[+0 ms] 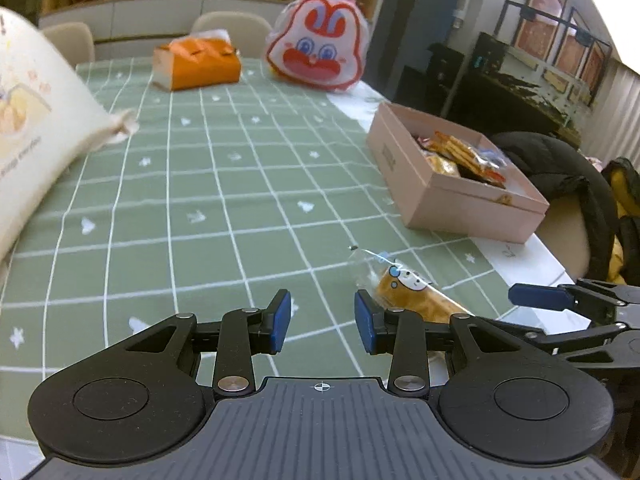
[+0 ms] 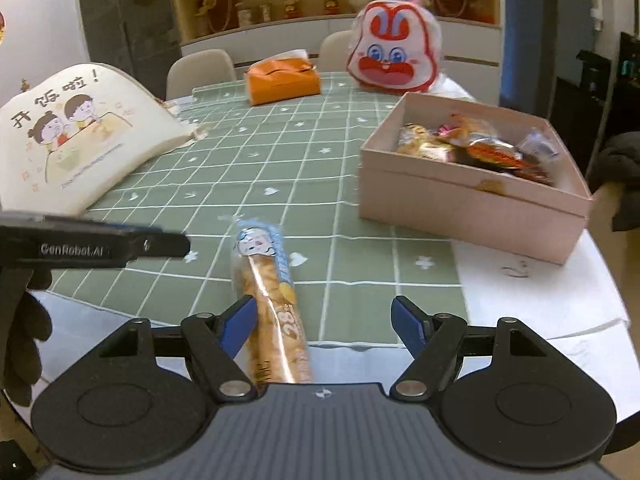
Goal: Organize snacks
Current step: 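Reach the right gripper to the long bread stick bag on the table, then grasp the bread stick bag with the right gripper and lift it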
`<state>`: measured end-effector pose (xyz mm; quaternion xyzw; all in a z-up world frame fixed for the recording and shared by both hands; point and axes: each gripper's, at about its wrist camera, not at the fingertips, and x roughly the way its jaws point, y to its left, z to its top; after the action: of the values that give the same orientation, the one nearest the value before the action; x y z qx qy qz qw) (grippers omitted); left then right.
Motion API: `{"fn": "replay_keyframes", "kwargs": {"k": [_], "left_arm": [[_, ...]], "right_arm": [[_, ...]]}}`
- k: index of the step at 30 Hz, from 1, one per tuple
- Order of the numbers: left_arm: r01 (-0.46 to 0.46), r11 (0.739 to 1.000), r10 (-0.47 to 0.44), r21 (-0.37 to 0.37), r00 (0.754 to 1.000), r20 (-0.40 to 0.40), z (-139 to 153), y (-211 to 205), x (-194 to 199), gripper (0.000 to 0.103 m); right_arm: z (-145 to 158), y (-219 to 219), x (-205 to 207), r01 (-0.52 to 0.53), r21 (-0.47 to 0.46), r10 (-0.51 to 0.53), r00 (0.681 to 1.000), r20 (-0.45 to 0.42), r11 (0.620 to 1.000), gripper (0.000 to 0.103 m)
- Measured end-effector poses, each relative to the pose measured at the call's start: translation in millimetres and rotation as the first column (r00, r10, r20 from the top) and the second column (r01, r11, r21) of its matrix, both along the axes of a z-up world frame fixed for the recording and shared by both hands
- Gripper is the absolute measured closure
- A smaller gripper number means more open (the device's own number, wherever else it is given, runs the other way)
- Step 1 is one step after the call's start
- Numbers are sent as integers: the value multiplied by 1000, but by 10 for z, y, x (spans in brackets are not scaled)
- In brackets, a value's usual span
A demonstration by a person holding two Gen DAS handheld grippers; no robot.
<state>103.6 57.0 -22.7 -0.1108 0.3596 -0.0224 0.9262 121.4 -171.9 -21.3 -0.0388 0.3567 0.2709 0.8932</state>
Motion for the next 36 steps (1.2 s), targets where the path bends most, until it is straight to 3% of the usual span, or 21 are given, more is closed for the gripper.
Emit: {"fn": "replay_keyframes", "kwargs": {"k": [4, 8, 10, 13, 20, 24, 27, 29, 32, 33, 35, 36], "left_arm": [[-39, 999, 39, -8, 999, -14, -44, 53, -33, 64], [-37, 999, 38, 19, 999, -20, -17, 16, -77, 64], [-31, 999, 31, 25, 999, -22, -3, -23, -92, 64], [-11, 999, 12, 32, 1000, -18, 28, -120, -82, 64], [113, 993, -113, 39, 994, -3, 166, -528, 97, 64], [191, 981, -191, 45, 982, 7, 299, -756, 325, 64], [229, 973, -230, 37, 973, 14, 369, -864, 494, 64], [240, 971, -240, 17, 971, 17, 389, -889, 600, 64], [254, 967, -253, -24, 967, 7, 366, -891, 737, 64], [254, 966, -254, -39, 967, -2, 343, -879, 788, 64], [241, 969, -243, -53, 970, -19, 282, -856, 857, 64], [235, 970, -237, -59, 971, -28, 256, -845, 879, 64]], "right_arm": [[-34, 98, 28, -45, 28, 45, 999, -27, 999, 29], [-121, 347, 16, -109, -20, 109, 994, -18, 994, 30], [-166, 398, 4, -146, -35, 145, 989, -35, 989, 48], [-162, 356, -64, -167, -76, 166, 986, -10, 983, 66], [117, -192, -71, -117, -63, 120, 992, 34, 991, 77], [582, -568, 53, -31, 39, 27, 994, 104, 999, 98], [1042, -788, 191, 23, 124, -47, 980, 193, 992, 98], [1295, -843, 317, 41, 130, -73, 964, 256, 991, 97], [1379, -865, 525, 36, 116, -66, 964, 258, 993, 94], [1325, -844, 582, 40, 105, -64, 968, 242, 994, 88], [1108, -770, 677, 29, 68, -42, 980, 195, 997, 63], [952, -727, 714, 28, 47, -35, 987, 159, 998, 43]]}}
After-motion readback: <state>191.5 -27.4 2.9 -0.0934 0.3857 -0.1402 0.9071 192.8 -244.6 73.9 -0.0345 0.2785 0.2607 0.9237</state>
